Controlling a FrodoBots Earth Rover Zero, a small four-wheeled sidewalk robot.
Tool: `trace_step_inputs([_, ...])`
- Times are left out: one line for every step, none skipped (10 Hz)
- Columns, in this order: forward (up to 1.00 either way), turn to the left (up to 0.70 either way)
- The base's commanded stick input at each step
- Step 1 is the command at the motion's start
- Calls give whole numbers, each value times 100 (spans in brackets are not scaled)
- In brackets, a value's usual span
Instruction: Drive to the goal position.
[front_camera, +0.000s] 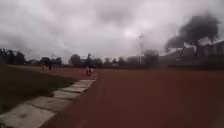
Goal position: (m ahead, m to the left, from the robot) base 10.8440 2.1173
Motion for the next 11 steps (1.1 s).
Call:
trace_step_inputs([70, 0])
trace_step_inputs([70, 0])
trace_step_inputs([70, 0])
trace_step_inputs([70, 0])
trace_step_inputs([70, 0])
trace_step_inputs([70, 0])
trace_step_inputs([70, 0])
trace_step_inputs([70, 0])
trace_step_inputs([85, 0])
trace_step_inputs([85, 0])
trace_step_inputs([85, 0])
